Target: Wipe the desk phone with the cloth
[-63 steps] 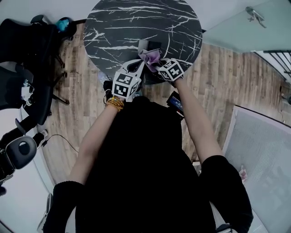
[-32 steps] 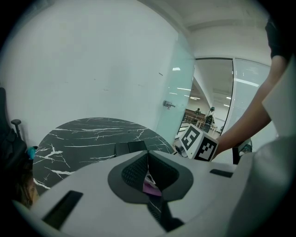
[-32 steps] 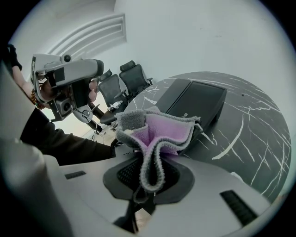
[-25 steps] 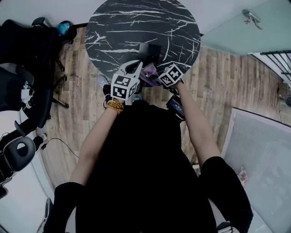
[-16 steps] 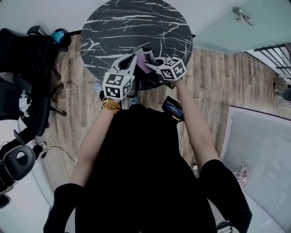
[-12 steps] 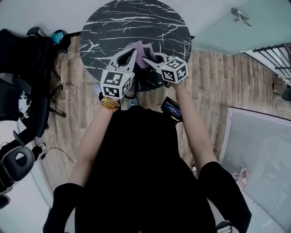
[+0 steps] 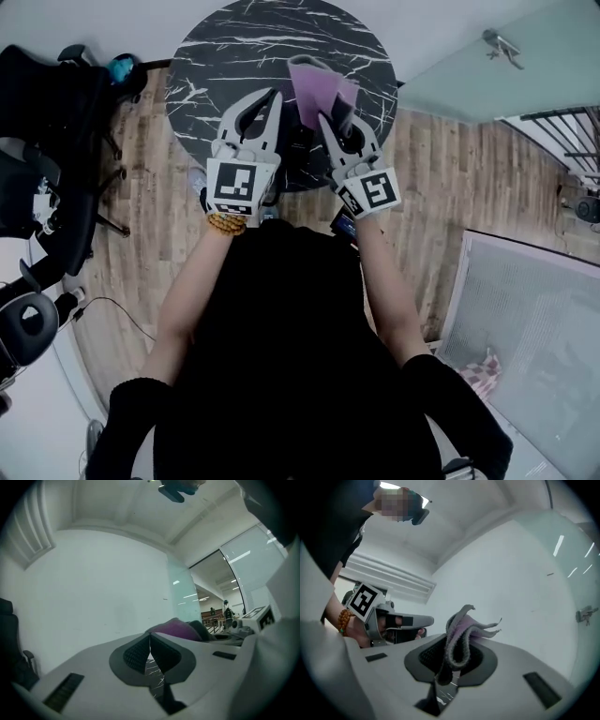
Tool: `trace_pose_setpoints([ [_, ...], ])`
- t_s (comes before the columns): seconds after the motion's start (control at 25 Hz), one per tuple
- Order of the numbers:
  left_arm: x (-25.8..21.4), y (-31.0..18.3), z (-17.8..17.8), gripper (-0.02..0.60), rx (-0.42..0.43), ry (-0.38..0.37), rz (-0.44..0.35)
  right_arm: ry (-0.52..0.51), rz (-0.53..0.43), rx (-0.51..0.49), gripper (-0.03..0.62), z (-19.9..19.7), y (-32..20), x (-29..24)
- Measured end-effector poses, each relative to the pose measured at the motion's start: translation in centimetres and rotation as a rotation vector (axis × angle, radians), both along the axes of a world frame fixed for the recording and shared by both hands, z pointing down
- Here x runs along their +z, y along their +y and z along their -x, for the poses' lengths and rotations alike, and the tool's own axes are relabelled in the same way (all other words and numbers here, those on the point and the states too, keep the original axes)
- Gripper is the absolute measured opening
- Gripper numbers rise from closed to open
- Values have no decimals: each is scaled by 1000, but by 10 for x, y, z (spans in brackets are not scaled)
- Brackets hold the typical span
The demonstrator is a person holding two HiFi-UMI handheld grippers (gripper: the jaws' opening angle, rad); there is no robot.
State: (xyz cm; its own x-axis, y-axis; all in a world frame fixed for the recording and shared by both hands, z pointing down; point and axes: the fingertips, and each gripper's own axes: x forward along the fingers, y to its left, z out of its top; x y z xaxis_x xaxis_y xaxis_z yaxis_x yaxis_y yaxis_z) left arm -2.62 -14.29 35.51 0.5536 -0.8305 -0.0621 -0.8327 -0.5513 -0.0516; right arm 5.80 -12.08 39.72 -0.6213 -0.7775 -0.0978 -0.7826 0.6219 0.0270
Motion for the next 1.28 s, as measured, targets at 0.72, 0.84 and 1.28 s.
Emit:
trace_pose_setpoints([
  [0.72, 64, 20, -27, 14, -10, -99, 84, 74, -26, 262, 54, -17, 20, 14],
  [0.84, 65, 21, -29, 14, -9, -116, 91, 63, -5, 255, 54, -18, 21, 18],
  [1.28, 80, 27, -19, 14, -32, -186, 145, -1, 31, 211, 54, -1, 22, 27],
])
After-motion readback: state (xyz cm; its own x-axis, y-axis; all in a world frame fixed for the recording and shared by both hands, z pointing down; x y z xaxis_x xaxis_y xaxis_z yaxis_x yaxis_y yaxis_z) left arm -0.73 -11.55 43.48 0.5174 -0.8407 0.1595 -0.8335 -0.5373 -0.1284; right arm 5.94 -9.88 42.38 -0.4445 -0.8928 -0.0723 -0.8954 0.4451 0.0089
